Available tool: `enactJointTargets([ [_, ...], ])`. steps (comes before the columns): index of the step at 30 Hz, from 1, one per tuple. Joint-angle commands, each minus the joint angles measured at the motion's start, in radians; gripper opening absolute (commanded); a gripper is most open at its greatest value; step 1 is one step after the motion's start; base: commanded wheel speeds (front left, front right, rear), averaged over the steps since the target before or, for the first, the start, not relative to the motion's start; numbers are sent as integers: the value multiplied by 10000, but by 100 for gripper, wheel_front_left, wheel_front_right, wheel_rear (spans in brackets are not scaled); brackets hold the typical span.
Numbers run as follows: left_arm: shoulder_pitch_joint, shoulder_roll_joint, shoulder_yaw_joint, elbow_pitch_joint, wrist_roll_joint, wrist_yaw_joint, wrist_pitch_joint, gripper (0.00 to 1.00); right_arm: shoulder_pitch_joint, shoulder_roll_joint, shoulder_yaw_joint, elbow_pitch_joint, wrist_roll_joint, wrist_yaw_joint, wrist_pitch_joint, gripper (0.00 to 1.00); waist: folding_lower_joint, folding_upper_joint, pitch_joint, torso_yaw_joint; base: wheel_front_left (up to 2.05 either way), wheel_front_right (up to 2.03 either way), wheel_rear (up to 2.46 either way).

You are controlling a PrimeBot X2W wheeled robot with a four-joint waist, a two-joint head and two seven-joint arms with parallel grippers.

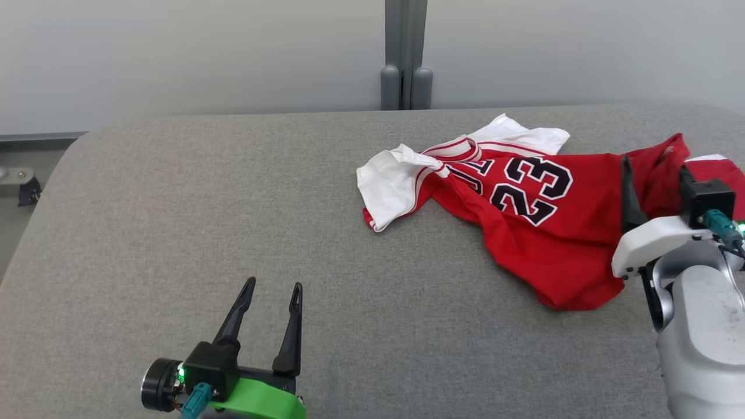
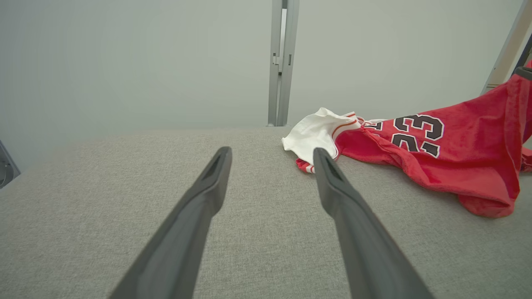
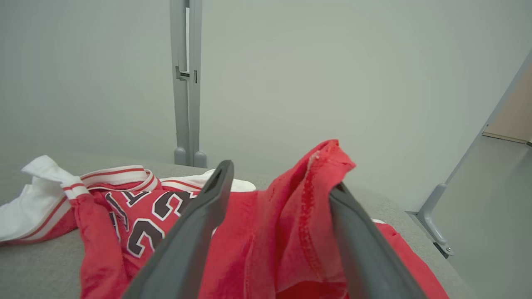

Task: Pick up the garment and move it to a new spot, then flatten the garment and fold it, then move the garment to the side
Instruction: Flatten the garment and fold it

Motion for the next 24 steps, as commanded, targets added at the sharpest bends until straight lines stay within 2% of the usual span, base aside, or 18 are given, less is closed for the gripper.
enactJointTargets([
  [1,197,31,62,-47,62,-12,-1,100,252,46,120,-271,98,-7,-83,100,0,-1,-137,-172,0,0,0],
  [12,99,31,192,-163,33,-41,-1,100,926,240,960,-2518,538,-7,206,100,0,-1,-201,-787,0,0,0],
  [17,6,31,210,-308,-43,42,-1,100,1704,338,1769,-3366,1021,-8,242,100,0,-1,-188,-858,0,0,0],
  [24,142,31,189,-384,-68,52,-1,100,3264,696,2382,-3605,1430,-7,89,100,0,-1,-94,-951,0,0,0],
])
